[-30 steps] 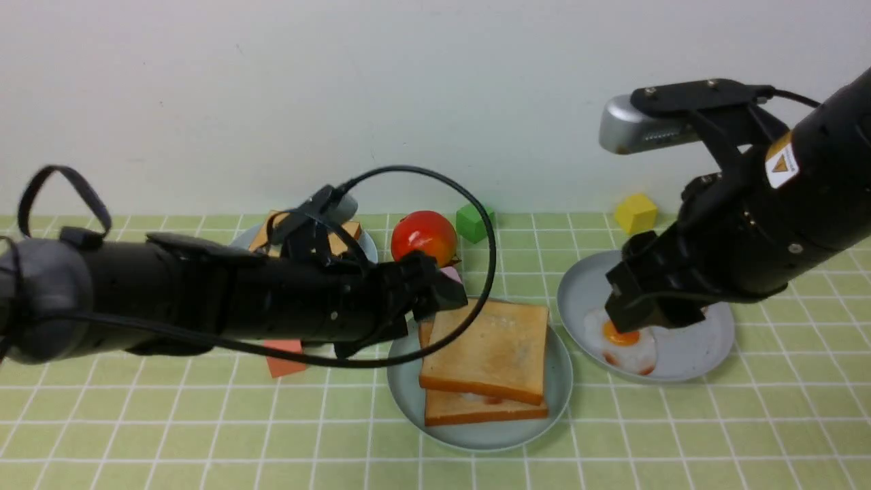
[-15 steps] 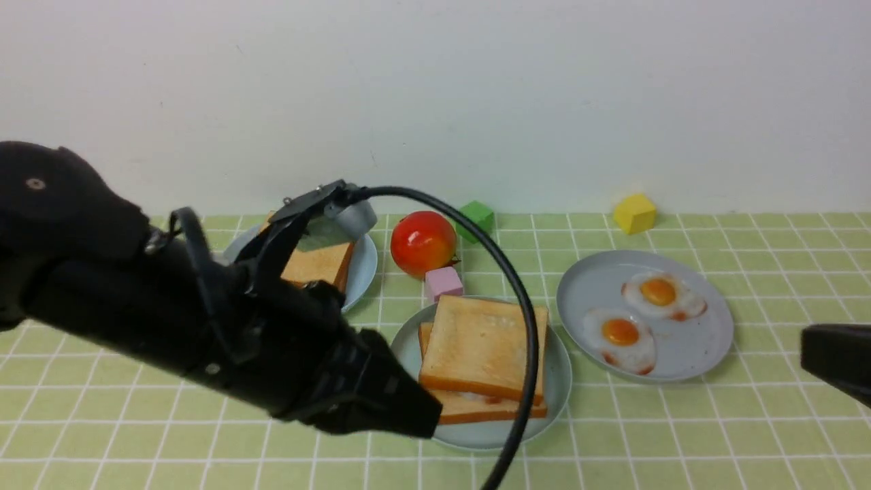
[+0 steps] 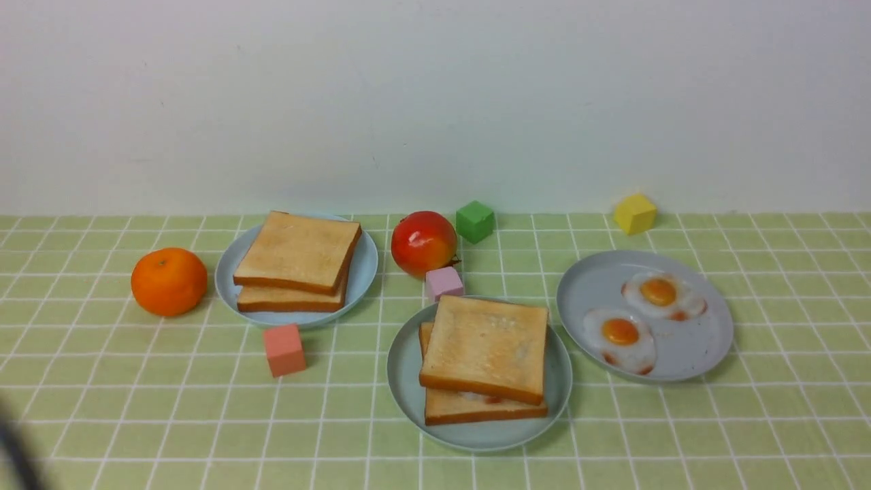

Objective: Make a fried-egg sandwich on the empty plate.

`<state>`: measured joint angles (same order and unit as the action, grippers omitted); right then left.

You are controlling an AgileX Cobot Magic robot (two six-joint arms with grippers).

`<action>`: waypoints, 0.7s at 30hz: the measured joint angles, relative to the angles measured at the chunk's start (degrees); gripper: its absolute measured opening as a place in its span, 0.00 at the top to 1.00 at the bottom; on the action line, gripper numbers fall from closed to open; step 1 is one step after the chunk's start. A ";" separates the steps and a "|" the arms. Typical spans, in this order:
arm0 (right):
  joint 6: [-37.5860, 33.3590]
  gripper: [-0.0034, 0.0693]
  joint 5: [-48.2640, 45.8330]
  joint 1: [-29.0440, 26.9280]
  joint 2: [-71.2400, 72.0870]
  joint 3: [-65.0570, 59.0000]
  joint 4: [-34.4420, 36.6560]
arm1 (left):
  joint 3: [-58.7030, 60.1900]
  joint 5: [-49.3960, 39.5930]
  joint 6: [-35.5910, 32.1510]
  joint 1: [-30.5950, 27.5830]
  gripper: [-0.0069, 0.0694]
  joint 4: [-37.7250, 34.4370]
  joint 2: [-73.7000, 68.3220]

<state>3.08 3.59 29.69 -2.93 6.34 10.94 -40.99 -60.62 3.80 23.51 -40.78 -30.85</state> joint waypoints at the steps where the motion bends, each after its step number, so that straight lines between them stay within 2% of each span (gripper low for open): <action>1: 0.00 0.96 0.00 0.00 0.04 -0.59 0.00 | 1.15 0.16 1.37 0.00 0.93 -0.10 3.20; 6: 0.00 0.96 -0.71 0.00 0.04 -1.74 0.04 | 3.79 2.60 3.27 0.00 0.93 0.88 15.12; 9: 0.00 0.95 -1.25 0.00 0.04 -1.79 0.04 | 3.95 5.83 3.03 0.00 0.93 3.94 21.59; 18: 0.00 0.94 -1.60 0.00 0.04 -1.79 0.04 | 4.00 7.25 2.59 0.00 0.93 6.28 24.18; 21: 0.00 0.94 -1.66 0.00 0.04 -1.79 0.04 | 4.87 12.50 0.13 0.00 0.93 13.35 24.23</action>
<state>3.08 1.94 29.69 -2.90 4.55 10.98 -36.13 -48.12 3.93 23.51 -27.43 -6.62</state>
